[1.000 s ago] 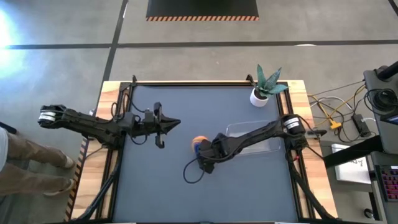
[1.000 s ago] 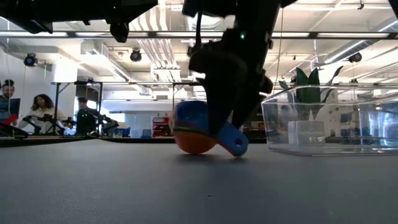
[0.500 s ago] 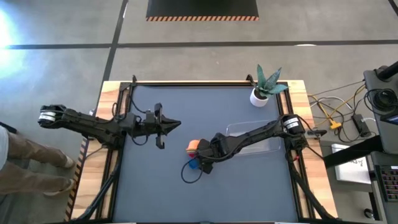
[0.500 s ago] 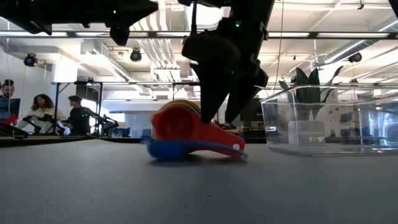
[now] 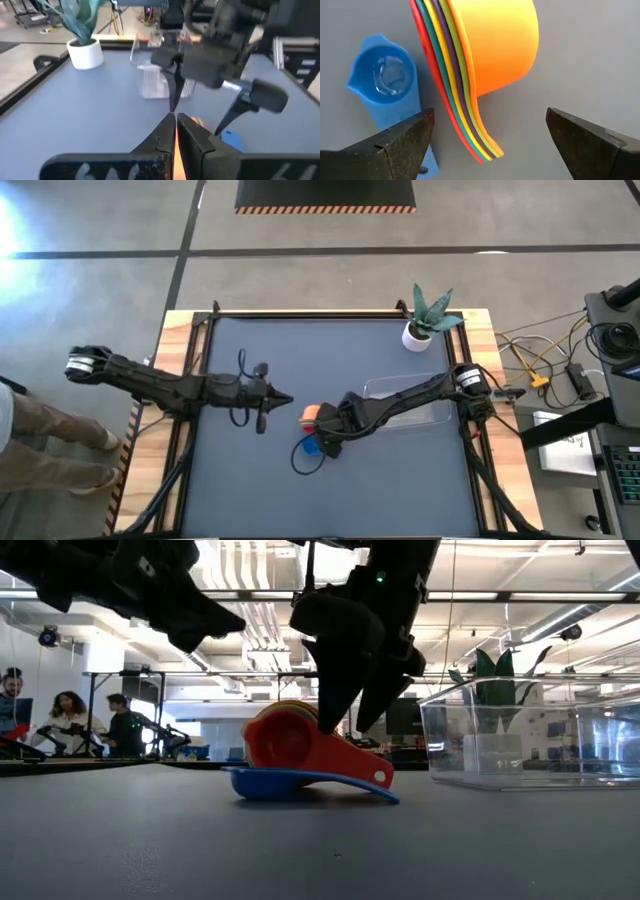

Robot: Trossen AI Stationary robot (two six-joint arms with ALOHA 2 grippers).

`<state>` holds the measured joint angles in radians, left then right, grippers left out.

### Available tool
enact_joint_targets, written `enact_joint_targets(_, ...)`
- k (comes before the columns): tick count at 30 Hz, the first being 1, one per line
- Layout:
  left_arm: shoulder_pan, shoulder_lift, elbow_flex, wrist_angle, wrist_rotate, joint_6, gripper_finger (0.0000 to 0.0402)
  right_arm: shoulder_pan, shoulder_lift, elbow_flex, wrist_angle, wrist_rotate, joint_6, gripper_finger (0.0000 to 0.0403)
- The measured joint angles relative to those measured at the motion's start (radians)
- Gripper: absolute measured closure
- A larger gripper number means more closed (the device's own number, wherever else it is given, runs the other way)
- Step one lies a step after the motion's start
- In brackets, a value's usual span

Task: Nest measuring cups in basket
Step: Stack the blue measuring cup on top of the red measuring cup

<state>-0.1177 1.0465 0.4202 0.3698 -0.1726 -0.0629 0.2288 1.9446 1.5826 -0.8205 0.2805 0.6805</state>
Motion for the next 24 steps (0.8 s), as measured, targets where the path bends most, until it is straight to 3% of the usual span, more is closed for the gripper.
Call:
enact_joint_targets(9,-0.049,0.187,0.007,-0.008,0.0,0.078,0.04,-0.002,-0.042,0.0,-0.028,0.012,-0.001,0.003)
enact_joint_targets(12,-0.073,0.26,0.04,-0.013,0.0,0.078,0.0384,0.0,-0.078,0.0,-0.046,0.052,0.0,0.003)
enact_joint_targets(19,-0.091,0.384,0.193,-0.186,-0.005,0.074,0.0265,0.005,-0.154,0.0,-0.066,0.09,0.025,0.003)
enact_joint_targets(24,-0.094,0.457,0.309,-0.355,-0.09,0.038,0.0162,0.02,-0.184,0.0,-0.068,0.09,0.04,0.003)
